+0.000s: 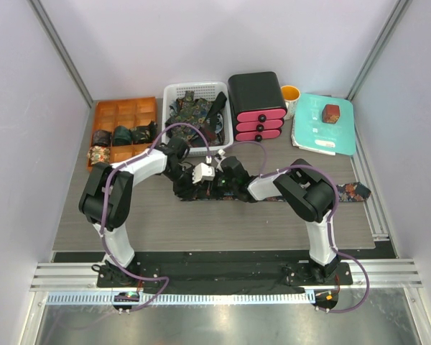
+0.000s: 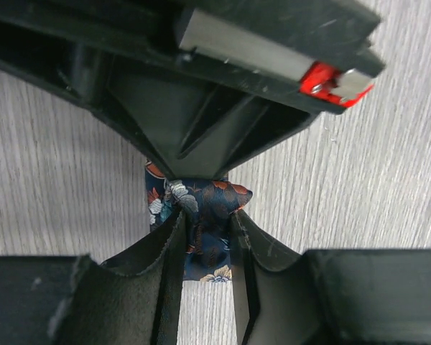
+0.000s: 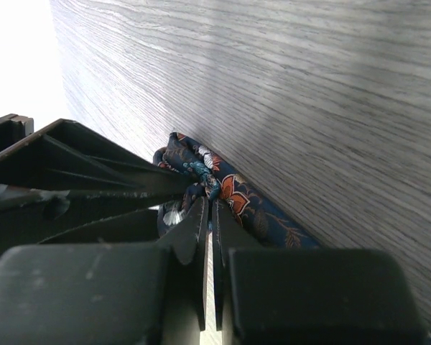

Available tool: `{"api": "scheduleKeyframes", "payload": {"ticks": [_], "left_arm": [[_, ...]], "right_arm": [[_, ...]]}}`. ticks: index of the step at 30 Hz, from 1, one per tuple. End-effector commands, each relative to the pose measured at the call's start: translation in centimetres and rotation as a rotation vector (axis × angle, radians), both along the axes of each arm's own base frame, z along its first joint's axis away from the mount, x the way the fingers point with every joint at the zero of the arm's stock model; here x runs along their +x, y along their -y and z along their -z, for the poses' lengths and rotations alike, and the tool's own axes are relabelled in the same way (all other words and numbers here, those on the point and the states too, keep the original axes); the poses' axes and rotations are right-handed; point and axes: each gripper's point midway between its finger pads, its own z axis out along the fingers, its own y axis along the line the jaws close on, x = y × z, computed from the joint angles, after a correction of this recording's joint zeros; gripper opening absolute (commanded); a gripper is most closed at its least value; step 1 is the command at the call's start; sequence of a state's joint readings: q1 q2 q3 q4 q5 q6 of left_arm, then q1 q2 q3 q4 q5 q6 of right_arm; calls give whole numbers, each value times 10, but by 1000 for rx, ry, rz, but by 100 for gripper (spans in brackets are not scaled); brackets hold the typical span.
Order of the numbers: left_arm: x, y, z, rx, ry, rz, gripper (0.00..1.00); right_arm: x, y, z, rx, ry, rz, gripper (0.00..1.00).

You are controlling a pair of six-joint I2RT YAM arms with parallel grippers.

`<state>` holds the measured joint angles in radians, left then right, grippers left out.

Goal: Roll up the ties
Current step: Roll the tie at the center of the board.

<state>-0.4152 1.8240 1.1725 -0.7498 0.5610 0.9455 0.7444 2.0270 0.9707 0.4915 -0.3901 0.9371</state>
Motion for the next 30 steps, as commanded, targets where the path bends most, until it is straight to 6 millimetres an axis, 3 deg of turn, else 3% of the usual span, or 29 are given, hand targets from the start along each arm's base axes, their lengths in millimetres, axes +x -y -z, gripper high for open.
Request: {"api": "scheduleKeyframes", "payload": {"ticks": [1, 8, 13, 24, 30], "left_arm": [[15, -3, 5, 47, 32, -29, 29], [10, -4, 10, 60, 6, -33, 29], [11, -4, 12, 68, 0, -41, 29], [10, -5, 14, 73, -9, -42, 31], [8, -6, 15, 77, -14, -40, 31]], "right_arm": [[-1, 5, -37, 59, 13, 5, 9], [-4, 23, -56, 80, 13, -8, 18], [-2, 17, -58, 107, 13, -3, 24], [5, 3, -29, 95, -13, 14, 33], [10, -6, -37, 142, -9, 18, 33]]}}
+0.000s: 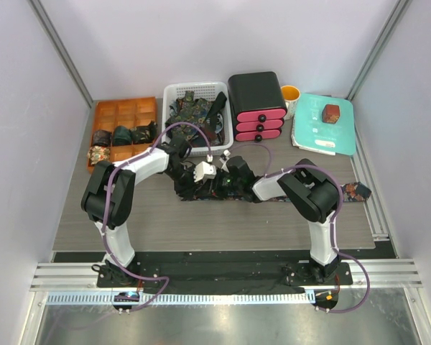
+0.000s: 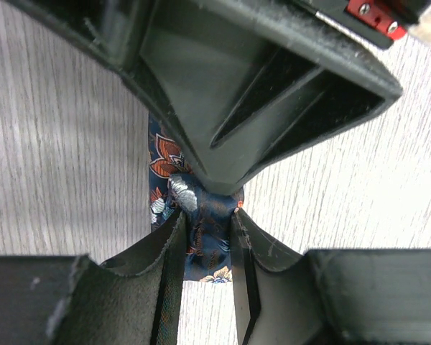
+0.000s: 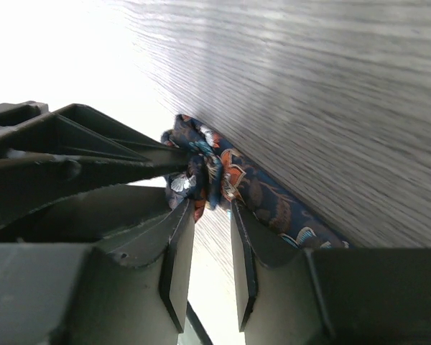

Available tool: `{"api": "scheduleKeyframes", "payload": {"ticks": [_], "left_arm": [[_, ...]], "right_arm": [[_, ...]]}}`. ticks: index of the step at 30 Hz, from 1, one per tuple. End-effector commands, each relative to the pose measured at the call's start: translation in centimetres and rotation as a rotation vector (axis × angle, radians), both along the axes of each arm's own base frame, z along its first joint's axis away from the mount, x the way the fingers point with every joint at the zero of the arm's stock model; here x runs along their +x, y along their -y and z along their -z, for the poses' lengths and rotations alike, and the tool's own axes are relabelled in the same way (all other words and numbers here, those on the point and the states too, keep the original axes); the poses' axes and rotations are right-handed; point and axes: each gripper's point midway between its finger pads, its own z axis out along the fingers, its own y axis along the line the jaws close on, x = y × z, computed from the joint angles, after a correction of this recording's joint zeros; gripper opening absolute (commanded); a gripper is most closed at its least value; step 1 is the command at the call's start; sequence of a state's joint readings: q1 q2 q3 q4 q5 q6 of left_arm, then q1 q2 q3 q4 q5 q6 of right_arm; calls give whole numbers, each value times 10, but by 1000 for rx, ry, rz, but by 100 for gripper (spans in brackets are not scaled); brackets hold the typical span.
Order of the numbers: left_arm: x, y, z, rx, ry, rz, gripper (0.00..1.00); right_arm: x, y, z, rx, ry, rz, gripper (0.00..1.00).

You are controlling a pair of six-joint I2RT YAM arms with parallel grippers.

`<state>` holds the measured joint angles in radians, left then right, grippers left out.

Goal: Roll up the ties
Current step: Roll the tie at the center of the board.

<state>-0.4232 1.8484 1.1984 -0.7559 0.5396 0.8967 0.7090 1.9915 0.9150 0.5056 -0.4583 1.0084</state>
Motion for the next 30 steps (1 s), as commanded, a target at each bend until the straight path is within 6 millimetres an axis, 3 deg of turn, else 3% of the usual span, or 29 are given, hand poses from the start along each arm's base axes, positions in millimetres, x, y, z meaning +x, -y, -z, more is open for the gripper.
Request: {"api": "scheduleKeyframes", "payload": {"ticks": [1, 10, 16, 23, 30], "left_arm": [[5, -8, 13, 52, 8, -3, 31], [3, -8, 14, 54, 3, 0, 31], [2, -8, 15, 54, -1, -3, 31], [2, -9, 12, 51, -3, -9, 32], [8, -24, -6, 4, 26, -24, 50]], "right_arm": [[17, -20, -32, 101, 75, 11, 33], [14, -25, -57, 151, 65, 11, 33], [13, -25, -40, 127, 35, 19, 30], [10, -14, -13, 46, 7, 31, 6], [15, 1, 8, -34, 39, 18, 1]]}}
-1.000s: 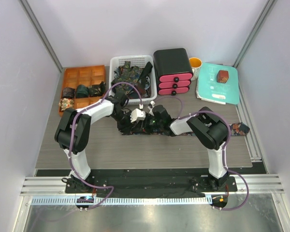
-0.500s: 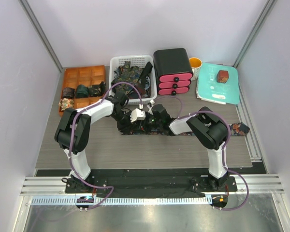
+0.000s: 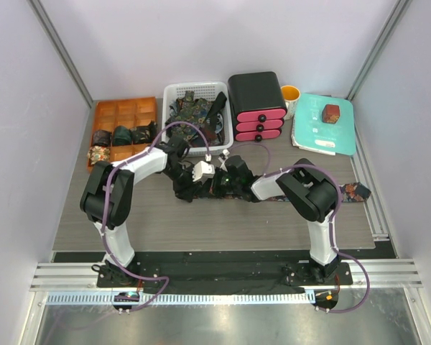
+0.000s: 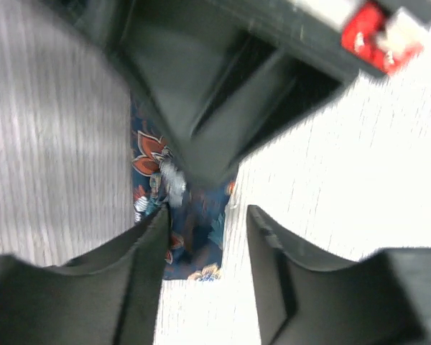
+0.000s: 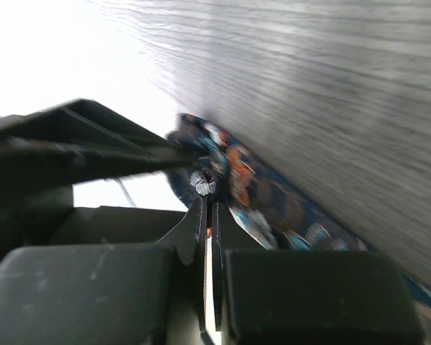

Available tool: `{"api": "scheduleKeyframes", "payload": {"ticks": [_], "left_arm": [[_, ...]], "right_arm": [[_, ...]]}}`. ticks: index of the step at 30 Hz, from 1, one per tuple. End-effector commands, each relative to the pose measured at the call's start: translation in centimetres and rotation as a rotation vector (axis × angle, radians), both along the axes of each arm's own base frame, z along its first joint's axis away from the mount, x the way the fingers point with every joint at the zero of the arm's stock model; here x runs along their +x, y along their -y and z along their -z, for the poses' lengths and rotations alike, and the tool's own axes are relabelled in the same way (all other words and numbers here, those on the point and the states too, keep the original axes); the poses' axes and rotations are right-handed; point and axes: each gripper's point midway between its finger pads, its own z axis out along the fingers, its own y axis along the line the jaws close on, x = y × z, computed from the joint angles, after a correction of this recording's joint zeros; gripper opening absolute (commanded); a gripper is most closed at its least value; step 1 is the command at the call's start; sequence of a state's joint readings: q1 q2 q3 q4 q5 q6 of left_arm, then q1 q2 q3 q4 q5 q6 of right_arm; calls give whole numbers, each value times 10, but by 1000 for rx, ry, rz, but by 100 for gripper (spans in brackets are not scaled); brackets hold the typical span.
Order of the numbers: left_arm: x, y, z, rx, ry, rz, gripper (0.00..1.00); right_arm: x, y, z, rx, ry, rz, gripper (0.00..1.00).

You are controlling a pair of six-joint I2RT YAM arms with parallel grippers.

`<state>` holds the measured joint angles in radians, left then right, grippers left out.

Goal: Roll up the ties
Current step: Roll the tie at the center of the board.

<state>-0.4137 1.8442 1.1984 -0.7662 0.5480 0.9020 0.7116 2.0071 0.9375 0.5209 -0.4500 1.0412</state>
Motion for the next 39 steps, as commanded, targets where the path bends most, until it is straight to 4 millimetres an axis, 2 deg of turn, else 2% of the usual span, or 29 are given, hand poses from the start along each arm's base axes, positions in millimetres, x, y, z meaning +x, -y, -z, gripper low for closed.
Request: {"api": "scheduleKeyframes", "payload": {"ticks": [1, 6, 11, 14, 15, 18, 21, 26, 31, 39], "left_arm": [[10, -24, -6, 5, 35, -22, 54], [13, -37, -7, 9, 62, 5, 60], [15, -35, -2, 4, 75, 20, 62], [17, -35, 0, 5, 80, 19, 60], [17, -35, 0, 4, 80, 20, 58], [19, -34, 1, 3, 80, 27, 51], [20, -34, 2, 8, 79, 36, 42], [15, -36, 4, 13, 66, 87, 33], [11, -37, 2, 9, 69, 137, 31], [7, -39, 1, -7, 94, 237, 31]], "right_arm": [[10, 9, 15, -67, 48, -3, 1], [7, 15, 30, -114, 23, -8, 1], [9, 15, 31, -125, 23, -9, 1], [12, 7, 11, -81, 71, -36, 1], [16, 2, -3, -58, 100, -43, 1], [17, -7, -26, -15, 139, -68, 1], [18, -13, -42, 15, 164, -88, 1], [19, -17, -57, 35, 185, -101, 1], [24, -20, -55, 16, 231, -139, 2], [33, -15, -22, -34, 184, -149, 1]]}}
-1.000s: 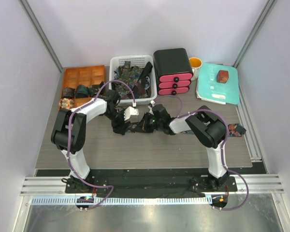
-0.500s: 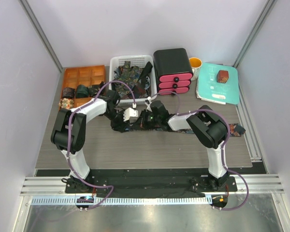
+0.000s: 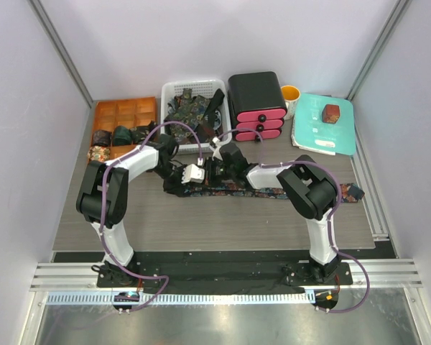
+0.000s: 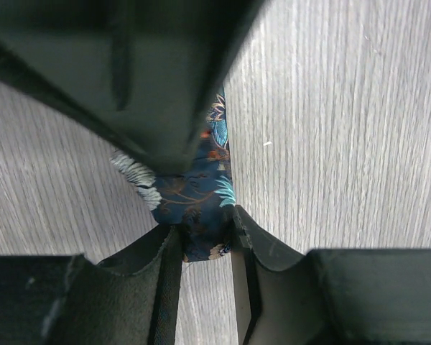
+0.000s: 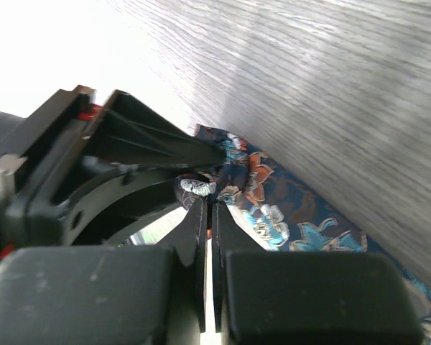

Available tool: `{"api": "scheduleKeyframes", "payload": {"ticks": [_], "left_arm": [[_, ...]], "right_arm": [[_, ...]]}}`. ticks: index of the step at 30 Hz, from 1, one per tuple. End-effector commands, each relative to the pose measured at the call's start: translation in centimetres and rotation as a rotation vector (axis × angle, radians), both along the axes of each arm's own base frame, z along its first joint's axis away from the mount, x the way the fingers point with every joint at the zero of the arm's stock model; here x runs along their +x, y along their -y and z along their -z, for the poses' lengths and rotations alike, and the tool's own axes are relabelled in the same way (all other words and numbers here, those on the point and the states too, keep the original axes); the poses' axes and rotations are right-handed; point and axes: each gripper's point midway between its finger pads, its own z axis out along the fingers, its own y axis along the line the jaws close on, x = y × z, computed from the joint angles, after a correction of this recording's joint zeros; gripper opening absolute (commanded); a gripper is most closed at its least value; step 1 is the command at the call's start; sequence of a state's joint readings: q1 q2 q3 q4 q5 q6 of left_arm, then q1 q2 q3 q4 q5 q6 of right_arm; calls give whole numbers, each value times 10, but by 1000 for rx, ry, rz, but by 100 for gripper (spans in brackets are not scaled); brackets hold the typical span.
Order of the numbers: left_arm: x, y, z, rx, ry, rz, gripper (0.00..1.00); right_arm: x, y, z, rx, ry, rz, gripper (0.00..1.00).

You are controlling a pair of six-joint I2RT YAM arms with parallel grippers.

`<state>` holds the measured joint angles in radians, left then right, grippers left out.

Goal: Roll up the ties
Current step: Roll the tie at the center of the board.

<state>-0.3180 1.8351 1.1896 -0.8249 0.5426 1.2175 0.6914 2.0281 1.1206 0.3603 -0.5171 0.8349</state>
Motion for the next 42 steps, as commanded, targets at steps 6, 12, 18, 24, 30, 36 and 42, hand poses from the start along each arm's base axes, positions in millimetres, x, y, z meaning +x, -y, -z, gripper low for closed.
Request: {"api": "scheduleKeyframes", "payload": {"ticks": [6, 12, 18, 24, 30, 36, 42], "left_arm": [[-6, -3, -8, -33, -19, 69, 43], [-4, -2, -24, -71, 24, 42, 62], [8, 6, -34, -105, 87, -33, 67], [13, 19, -33, -108, 103, -57, 71], [10, 26, -20, -79, 97, -55, 66], [3, 20, -3, -21, 73, -58, 35], [-5, 17, 4, -9, 58, -40, 29]], "right_arm": [[-2, 11, 32, -65, -46, 15, 1], [-6, 15, 38, -72, -68, 42, 1], [-5, 14, 37, -67, -74, 53, 1], [-5, 11, 31, -48, -81, 60, 1], [-4, 9, 26, -34, -81, 69, 1], [-5, 6, 5, 7, -55, 53, 7], [6, 24, -27, 9, 5, 48, 15]]}}
